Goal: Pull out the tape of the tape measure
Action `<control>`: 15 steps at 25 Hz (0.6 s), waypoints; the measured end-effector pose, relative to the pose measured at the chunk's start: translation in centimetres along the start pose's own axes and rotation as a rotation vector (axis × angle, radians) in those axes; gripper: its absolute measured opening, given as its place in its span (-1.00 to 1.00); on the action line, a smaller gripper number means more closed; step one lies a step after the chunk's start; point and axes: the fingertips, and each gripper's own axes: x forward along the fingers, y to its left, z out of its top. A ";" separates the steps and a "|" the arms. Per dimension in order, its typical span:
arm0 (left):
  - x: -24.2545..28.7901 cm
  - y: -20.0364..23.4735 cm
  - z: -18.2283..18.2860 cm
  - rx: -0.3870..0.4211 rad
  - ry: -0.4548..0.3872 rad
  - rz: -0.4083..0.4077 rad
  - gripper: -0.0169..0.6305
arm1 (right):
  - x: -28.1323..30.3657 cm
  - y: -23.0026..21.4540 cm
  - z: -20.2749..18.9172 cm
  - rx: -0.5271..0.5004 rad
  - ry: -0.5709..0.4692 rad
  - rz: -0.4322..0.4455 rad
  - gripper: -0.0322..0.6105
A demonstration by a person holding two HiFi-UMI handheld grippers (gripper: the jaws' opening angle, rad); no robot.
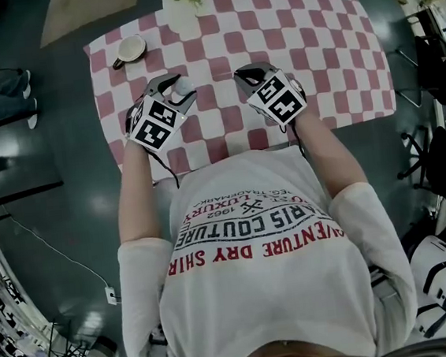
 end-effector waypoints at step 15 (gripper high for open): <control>-1.1 1.1 -2.2 -0.077 0.032 0.085 -0.22 | -0.7 -2.2 -2.9 0.107 0.043 -0.096 -0.80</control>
